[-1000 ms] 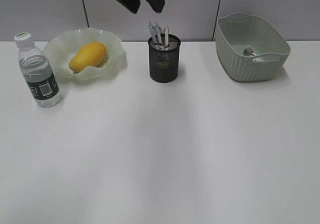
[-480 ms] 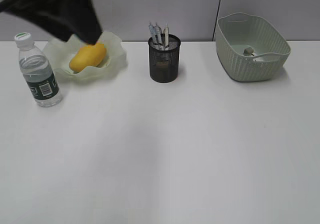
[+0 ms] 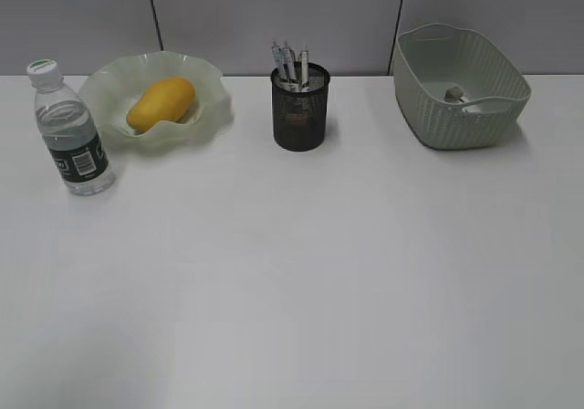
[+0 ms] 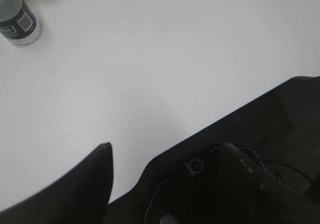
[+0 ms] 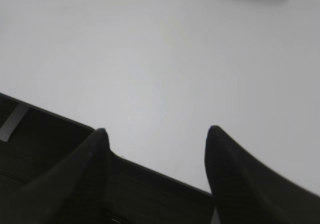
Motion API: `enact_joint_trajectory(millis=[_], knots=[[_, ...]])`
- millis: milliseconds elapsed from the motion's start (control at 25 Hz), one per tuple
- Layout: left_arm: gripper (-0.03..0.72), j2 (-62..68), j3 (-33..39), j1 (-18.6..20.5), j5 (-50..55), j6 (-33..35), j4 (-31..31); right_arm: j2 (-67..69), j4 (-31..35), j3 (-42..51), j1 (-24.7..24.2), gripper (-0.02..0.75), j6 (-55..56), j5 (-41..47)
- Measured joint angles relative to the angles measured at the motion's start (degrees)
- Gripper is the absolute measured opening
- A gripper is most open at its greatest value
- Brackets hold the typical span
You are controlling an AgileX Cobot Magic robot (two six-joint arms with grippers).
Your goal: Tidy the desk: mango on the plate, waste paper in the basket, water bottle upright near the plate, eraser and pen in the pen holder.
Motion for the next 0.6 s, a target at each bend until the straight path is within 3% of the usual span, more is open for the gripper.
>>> enact_joint_trajectory(millis=[160,600], knots=[[0.551,-9.54,7.03,-0.07,-0.02,0.03,0.63,0.0,0.08,0.0,0.0,0.477,0.0,0.0],[0.557,-25.62,23.48,-0.07,-0.12,0.1,0.7,0.0,0.12,0.0,0.0,0.477,0.0,-0.05]])
